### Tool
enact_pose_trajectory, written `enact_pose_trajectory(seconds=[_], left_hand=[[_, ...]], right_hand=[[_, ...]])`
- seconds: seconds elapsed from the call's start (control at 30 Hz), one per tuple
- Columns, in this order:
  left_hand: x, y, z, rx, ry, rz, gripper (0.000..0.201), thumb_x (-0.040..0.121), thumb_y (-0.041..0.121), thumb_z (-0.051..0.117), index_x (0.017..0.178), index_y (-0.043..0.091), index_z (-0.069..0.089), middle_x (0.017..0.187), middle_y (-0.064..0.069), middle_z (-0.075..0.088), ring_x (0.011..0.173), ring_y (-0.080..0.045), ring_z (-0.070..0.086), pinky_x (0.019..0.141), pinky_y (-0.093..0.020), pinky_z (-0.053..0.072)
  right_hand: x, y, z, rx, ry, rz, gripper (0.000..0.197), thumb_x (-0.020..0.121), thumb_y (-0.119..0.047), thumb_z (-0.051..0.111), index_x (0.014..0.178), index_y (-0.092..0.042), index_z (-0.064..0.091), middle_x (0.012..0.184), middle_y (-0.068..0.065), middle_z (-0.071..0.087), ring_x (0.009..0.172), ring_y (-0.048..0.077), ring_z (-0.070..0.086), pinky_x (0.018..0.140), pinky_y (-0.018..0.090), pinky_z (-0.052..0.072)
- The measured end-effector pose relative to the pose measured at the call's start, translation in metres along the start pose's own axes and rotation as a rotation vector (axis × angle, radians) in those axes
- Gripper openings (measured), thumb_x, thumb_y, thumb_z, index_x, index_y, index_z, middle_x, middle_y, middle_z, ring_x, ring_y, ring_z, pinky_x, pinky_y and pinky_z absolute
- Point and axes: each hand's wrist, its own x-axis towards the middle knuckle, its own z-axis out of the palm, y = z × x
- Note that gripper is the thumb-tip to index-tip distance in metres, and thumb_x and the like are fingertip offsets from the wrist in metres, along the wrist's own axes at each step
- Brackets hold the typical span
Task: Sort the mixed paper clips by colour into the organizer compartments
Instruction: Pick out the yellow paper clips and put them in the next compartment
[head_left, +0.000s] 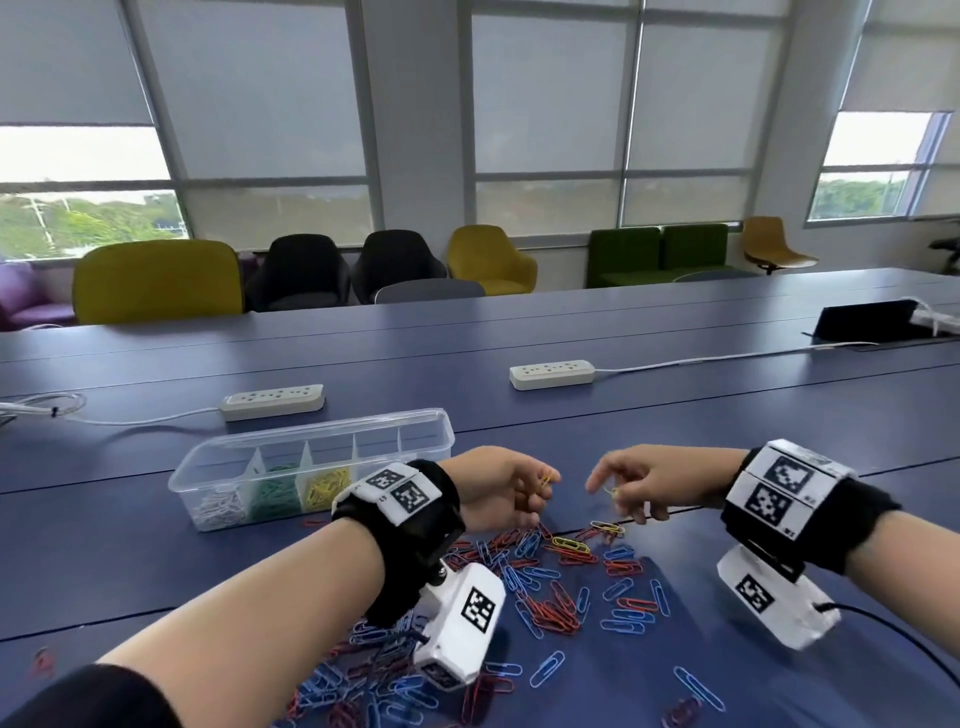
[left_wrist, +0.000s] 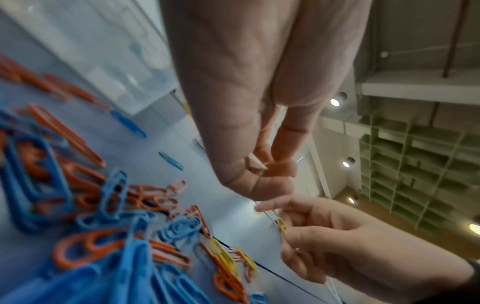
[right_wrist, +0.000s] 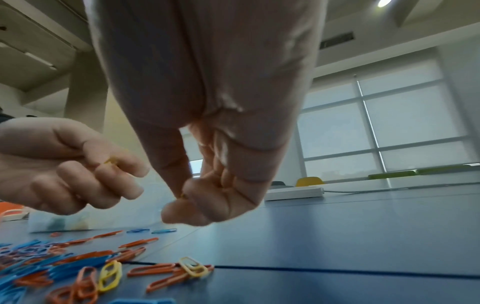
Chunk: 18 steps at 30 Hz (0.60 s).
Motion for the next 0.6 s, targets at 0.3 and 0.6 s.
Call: enact_pose_trajectory(seconds=[0.3,0.6], left_hand=[[0.028,0.001,0.022,1.025,0.132,-0.059,0.02,0.088,0.022,0.056,0.097,0.006,0.065,0.081,-0.006,0.057,0.067,-0.015,0.047,0.059,-0.024,0.037],[0.032,-0.003,0.017,1.355,0.101,0.006,0.023,0.086,0.022,0.064,0.101,0.005,0.07,0.092,-0.007,0.063,0.073,-0.011,0.05,0.066,-0.022,0.04]], right_hand=[[0.014,0.002,0.005,-0.267,0.014,0.11,0.014,0.092,-0.028,0.056,0.095,-0.018,0.048,0.07,-0.01,0.044,0.045,-0.001,0.048,0.04,0.01,0.033],[0.019,0.004,0.01,-0.249,-0.044,0.133,0.024,0.093,-0.027,0.054,0.071,-0.02,0.048,0.066,-0.005,0.048,0.055,0.004,0.04,0.042,0.005,0.031]])
